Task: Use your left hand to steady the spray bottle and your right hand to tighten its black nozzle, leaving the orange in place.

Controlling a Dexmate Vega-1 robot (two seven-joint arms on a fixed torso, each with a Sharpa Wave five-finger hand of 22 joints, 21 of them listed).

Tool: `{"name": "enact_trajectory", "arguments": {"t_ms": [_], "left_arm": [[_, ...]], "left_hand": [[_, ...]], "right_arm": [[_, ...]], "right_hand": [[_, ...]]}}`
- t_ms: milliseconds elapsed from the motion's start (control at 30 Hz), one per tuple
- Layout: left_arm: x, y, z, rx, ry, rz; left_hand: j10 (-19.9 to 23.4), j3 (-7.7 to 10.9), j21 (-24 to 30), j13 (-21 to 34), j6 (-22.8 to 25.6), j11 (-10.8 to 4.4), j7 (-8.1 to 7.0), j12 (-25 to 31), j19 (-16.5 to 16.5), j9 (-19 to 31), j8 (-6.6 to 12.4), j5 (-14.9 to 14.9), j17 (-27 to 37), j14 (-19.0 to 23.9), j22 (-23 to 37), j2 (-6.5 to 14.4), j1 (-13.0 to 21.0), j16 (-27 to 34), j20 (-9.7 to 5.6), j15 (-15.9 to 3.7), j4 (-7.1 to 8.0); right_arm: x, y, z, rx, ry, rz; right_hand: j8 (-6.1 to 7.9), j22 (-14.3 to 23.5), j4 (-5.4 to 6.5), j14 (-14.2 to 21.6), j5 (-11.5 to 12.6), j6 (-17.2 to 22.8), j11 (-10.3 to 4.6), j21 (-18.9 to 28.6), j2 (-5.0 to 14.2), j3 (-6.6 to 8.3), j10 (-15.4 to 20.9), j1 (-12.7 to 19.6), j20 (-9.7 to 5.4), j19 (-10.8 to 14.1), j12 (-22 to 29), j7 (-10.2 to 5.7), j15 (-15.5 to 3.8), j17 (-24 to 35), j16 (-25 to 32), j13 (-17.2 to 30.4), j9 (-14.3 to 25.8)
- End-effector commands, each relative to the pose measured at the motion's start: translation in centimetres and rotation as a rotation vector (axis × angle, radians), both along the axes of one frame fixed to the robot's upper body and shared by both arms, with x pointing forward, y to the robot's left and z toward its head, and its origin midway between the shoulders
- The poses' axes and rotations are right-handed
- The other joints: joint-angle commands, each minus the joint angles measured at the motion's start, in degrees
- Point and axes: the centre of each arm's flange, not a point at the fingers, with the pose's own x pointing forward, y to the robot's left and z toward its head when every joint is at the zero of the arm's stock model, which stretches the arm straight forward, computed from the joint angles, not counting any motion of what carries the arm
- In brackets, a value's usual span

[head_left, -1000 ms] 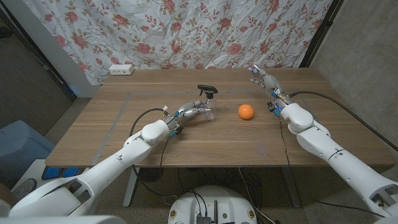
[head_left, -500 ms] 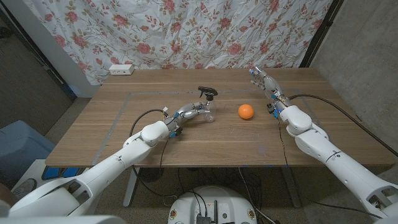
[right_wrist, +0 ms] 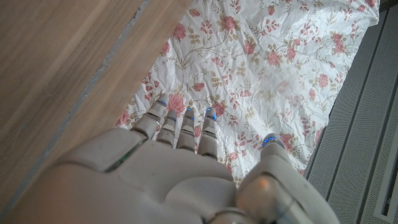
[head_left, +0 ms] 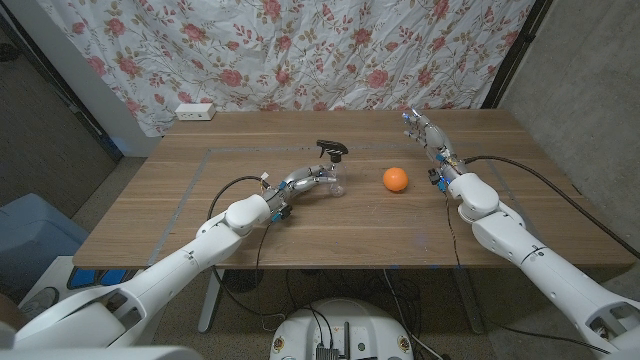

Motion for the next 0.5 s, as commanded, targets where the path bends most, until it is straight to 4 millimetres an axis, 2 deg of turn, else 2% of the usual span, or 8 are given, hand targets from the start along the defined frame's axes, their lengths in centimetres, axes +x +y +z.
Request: {"name": "enact_trajectory", "arguments": {"t_ms": [33,267,500], "left_arm": [[-0.16,0.35,-0.29,0.007,0.011,0.003],[-0.23,0.41,-0.35,0.010,0.012,0.002],[-0.21,0.59,-0.26,0.005,0.014,0.003]], "left_hand": [[-0.35,0.43,0.26,0.03,0.61,0.12,-1.18,0.07,0.07,0.28,-0.08,0.53,0.03,0.19,0.09,0.06,-0.06,0.30,0.02,-2.92,-0.07],[-0.98,0.55,0.23,0.01,0.20,0.16,-1.31,-0.04,0.10,0.30,-0.28,0.58,0.05,0.12,0.08,-0.25,0.07,0.22,0.15,-2.63,-0.24],[-1.83,0.55,0.17,0.00,-1.54,0.23,-1.23,-0.08,0.09,0.32,-0.73,0.65,0.08,-0.17,0.06,-1.55,0.49,0.11,0.16,-2.49,-0.63]], "right_arm": [[-0.10,-0.15,-0.47,0.027,0.016,0.006],[-0.02,-0.11,-0.84,0.031,0.028,0.005],[0.01,0.03,-0.97,0.033,0.029,0.004]], "right_hand": [[0.41,0.14,-0.24,0.27,0.29,0.29,0.20,0.31,0.42,0.43,0.09,0.29,0.29,0.31,0.31,0.15,0.29,0.00,0.01,0.02,0.14],[0.09,0.14,-0.24,-0.34,0.21,-0.53,0.86,0.20,0.45,0.44,-0.68,0.09,0.26,0.08,0.11,-0.08,0.91,-0.02,-0.18,0.03,0.14],[0.06,0.14,-0.31,-0.43,0.18,-0.71,0.95,0.16,0.46,0.49,-0.95,0.08,0.24,-0.04,0.09,-0.43,1.05,-0.06,-0.19,0.04,0.13]]}}
